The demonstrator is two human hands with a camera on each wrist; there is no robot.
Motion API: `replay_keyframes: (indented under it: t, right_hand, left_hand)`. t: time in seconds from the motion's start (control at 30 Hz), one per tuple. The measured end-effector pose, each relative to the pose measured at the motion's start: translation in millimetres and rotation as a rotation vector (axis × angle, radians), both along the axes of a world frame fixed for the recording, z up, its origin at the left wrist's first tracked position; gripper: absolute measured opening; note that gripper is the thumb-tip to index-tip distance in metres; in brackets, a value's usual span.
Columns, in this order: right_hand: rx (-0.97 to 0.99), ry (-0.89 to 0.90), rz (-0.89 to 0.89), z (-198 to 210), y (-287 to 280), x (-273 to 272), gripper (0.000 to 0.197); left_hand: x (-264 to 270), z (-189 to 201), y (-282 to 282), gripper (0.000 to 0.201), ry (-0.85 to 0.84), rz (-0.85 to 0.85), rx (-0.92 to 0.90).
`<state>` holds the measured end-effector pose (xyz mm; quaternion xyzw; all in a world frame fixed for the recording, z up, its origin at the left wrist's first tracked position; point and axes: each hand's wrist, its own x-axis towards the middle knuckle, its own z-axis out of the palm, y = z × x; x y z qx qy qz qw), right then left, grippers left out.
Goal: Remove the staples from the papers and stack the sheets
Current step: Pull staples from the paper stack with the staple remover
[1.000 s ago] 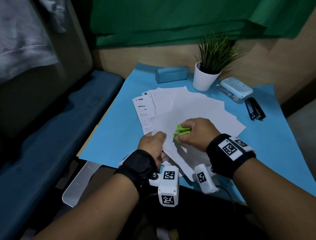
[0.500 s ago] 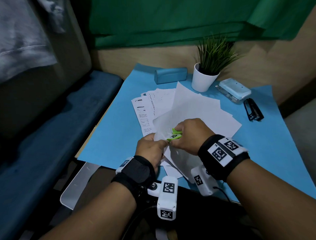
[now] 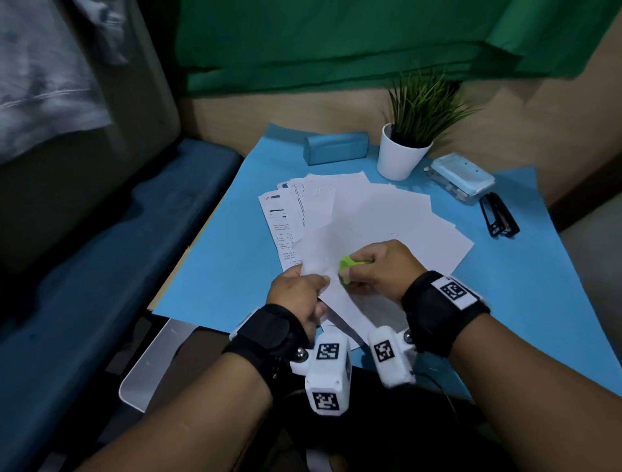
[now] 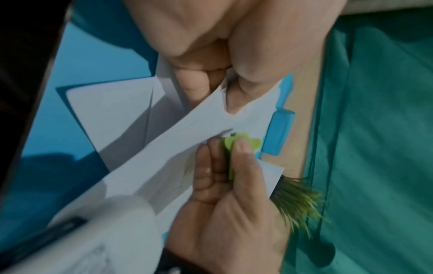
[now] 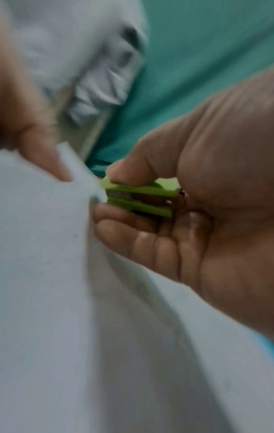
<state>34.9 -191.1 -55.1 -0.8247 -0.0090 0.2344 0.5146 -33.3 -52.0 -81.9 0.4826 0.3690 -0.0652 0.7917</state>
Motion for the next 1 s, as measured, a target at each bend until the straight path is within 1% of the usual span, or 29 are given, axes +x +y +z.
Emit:
replay_keyframes:
  t: [0.07,0.1,0.2,0.27,0.3,0.33,0.37,0.43,0.5,0.67,0.73,0.8,0.87,0.97,1.0]
  right_hand:
    - [0.209,0.139,-0.132,0,-5,-3,0.015]
    - [0.258,0.178,-0.163,-1,-8,-4,0.017]
    - [0.238,0.187,-0.169,-5,-18,-3,0.018]
    - [0.187,0.172,-0.161,-6,-21,0,0.017]
    - [0.146,0.15,-0.138,-5,-22,2,0.018]
    - [0.08,0.111,-0.097,-4,-22,4,0.02]
    - [-0.011,0.056,-0.045,-3,-22,6,0.022]
    - [-0.212,-0.085,0.045,-1,-19,9,0.023]
    - [-0.333,-0.203,0.101,4,-14,10,0.023]
    - [-0.495,-0.404,0.281,19,2,2,0.034]
    - [-0.575,-0.471,0.346,21,9,-3,0.033]
    - [-0.648,-0.514,0.382,21,14,-7,0.034]
    - [-0.681,-0.532,0.385,21,16,-10,0.031]
    - [-0.708,-0.559,0.424,22,17,-14,0.028]
    - [-0.712,-0.558,0.442,23,17,-15,0.029]
  left_hand:
    - [2,-2,3,0.018,0.034,0.03,-0.025]
    - [2,-2,4,0.018,0.036,0.032,-0.031]
    - [0,-2,3,0.02,0.023,-0.006,-0.015]
    - [0,-1,3,0.021,0.017,-0.037,-0.009]
    - [1,2,4,0.016,0.014,-0.041,-0.008]
    - [2,5,4,0.009,0.012,-0.051,-0.001]
    - [3,8,5,0.005,0.014,-0.063,0.013]
    - [6,11,8,0.004,0.018,-0.083,0.03]
    - [8,11,11,0.01,0.012,-0.087,0.037]
    - [4,5,7,0.035,-0.017,-0.089,0.061]
    - [1,4,5,0.037,-0.029,-0.088,0.065]
    - [-1,3,4,0.037,-0.029,-0.099,0.058]
    - [-3,4,5,0.034,-0.02,-0.098,0.046]
    - [-3,8,8,0.015,0.003,-0.112,-0.005]
    - [-2,10,9,0.013,0.006,-0.118,-0.016]
